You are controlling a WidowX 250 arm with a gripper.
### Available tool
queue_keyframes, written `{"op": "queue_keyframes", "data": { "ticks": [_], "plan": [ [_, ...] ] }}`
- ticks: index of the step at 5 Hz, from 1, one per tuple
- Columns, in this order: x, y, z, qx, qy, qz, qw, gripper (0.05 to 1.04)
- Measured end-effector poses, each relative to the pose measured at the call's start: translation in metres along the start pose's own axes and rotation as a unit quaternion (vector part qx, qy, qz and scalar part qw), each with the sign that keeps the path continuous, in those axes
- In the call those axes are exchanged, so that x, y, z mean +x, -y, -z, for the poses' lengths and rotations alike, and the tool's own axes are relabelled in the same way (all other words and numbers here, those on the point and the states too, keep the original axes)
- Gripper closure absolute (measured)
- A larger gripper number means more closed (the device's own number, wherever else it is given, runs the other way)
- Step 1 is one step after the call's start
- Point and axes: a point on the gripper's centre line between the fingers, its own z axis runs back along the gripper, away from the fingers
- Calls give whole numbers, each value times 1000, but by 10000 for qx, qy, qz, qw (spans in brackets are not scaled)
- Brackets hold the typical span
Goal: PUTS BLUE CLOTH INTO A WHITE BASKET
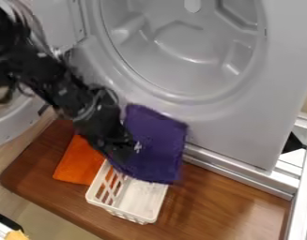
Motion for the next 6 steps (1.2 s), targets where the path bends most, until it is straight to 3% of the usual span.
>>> {"op": "queue_keyframes", "data": {
  "ticks": [2,3,5,6],
  "plan": [
    [-12,-9,25,66,-84,210,9997,931],
    [-22,-11,38,319,-454,459,9974,931],
    [-23,-21,41,618,-550,539,9951,887],
    [-23,-24,39,691,-612,451,9947,642]
  ]
}}
